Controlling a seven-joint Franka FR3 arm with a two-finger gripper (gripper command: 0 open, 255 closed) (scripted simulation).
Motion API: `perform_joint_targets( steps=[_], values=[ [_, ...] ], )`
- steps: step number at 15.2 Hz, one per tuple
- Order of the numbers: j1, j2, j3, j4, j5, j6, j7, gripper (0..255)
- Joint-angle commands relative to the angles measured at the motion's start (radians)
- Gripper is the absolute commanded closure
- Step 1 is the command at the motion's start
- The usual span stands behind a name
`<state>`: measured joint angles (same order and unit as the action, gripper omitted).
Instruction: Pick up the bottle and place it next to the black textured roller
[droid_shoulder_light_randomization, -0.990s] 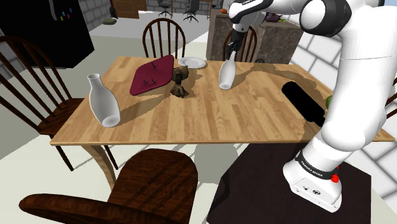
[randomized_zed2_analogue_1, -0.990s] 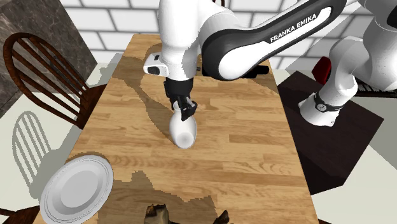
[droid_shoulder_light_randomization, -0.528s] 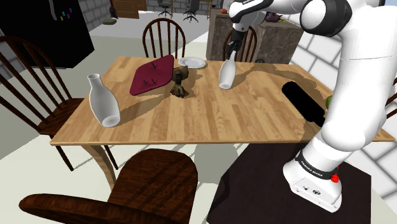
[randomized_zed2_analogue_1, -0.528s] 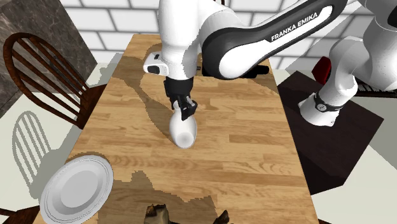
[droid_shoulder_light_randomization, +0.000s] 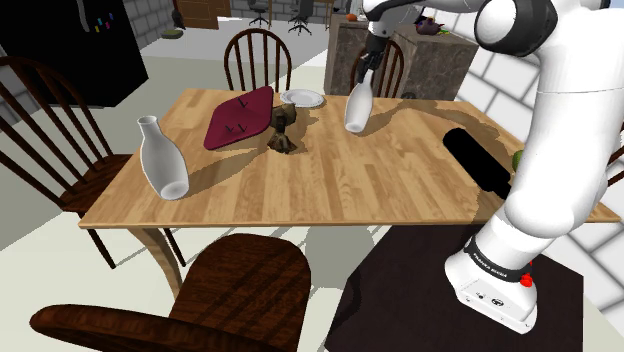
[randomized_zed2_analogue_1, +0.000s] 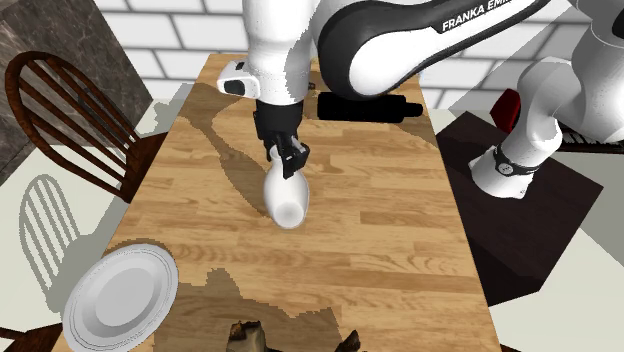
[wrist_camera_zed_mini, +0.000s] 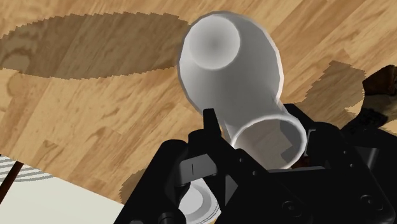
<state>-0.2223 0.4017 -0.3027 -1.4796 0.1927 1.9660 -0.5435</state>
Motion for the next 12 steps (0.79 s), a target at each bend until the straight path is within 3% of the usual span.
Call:
perform_joint_targets(
  steps=[1,12],
  values=[
    [-0.001,-0.005,-0.001,0.020,-0.002,-0.024,0.002,255],
    [-0.013,-0.002,-0.005,0.172,-0.007,-0.172,0.016,255]
  ],
)
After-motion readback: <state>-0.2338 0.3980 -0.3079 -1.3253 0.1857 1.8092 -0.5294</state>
